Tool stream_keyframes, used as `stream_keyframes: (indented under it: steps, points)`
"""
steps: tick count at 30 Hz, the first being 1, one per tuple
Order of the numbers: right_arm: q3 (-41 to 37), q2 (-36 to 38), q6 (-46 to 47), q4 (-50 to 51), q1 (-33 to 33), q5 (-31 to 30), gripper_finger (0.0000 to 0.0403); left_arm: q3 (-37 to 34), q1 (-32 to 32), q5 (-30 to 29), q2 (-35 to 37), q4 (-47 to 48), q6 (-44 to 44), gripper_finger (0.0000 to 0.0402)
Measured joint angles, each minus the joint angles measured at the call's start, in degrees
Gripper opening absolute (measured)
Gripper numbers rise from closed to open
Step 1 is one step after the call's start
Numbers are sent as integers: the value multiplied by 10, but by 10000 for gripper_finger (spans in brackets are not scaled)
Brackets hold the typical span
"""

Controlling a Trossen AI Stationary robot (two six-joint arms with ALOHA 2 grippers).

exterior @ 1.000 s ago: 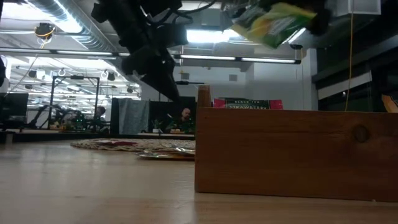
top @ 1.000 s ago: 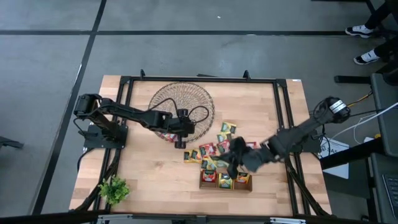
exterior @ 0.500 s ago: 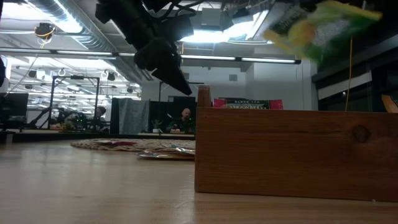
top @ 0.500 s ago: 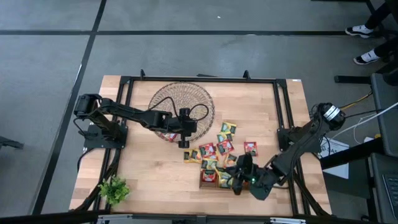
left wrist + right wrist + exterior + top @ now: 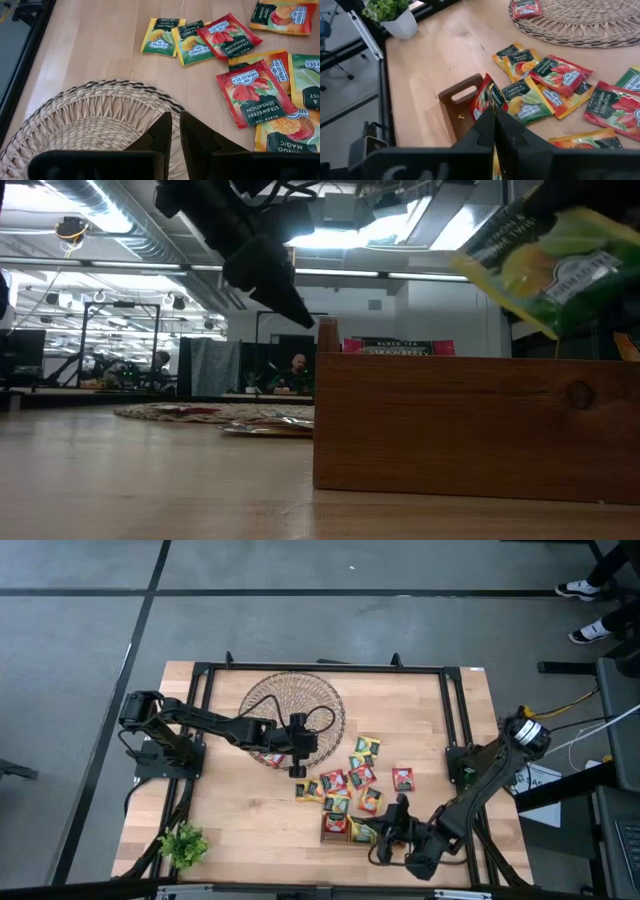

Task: Pick & Place Tea
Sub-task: Put the yellow tea bag into the middle section of the wooden organizer

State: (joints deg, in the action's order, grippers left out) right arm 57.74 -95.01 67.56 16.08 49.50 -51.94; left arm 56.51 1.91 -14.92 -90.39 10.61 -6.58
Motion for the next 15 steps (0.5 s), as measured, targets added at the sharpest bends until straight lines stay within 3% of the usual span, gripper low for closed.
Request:
stream_keyframes:
  steps: [15]
  points:
    - [0, -32, -1, -22, -7, 0, 23, 0, 0, 0, 0, -1, 9, 33]
